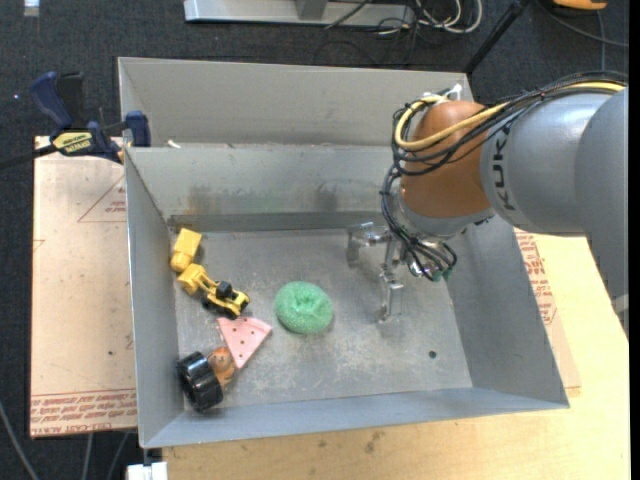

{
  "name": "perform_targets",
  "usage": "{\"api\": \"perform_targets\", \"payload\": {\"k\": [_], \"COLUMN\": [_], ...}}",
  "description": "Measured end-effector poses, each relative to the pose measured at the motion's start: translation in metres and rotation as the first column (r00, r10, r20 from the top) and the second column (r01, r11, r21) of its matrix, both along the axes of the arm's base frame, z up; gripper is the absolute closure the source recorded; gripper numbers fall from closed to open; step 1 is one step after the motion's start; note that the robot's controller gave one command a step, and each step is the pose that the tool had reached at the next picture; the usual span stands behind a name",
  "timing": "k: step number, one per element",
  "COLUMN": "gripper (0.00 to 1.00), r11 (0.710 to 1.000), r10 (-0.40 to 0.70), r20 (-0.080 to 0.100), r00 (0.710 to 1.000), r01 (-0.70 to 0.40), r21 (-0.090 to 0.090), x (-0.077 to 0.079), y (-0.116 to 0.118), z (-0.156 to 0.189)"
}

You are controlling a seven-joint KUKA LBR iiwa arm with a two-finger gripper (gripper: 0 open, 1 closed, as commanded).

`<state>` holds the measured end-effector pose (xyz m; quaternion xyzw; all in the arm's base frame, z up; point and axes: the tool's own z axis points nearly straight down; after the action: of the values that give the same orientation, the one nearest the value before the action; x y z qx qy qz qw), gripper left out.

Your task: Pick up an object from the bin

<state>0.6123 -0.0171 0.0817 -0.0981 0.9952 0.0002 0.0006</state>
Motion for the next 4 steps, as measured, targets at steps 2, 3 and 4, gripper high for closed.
{"api": "perform_targets", "payload": {"k": [2,3,4], "gripper": [0.0,0.0,1.0], "r11": [0.999,1.0,0.996], "r10": [0.034,-0.03,0.094], "r20": [0.001,-0.001,0.002], "r00": [0.999,1.0,0.996], "r01": [-0.034,0.03,-0.094], "r21": [0.001,0.001,0.001], "x": [-0.009,-0.024,-0.027], "y": [0.056,0.076,0.114], "z": [-0.009,-0.011,-0.012]}}
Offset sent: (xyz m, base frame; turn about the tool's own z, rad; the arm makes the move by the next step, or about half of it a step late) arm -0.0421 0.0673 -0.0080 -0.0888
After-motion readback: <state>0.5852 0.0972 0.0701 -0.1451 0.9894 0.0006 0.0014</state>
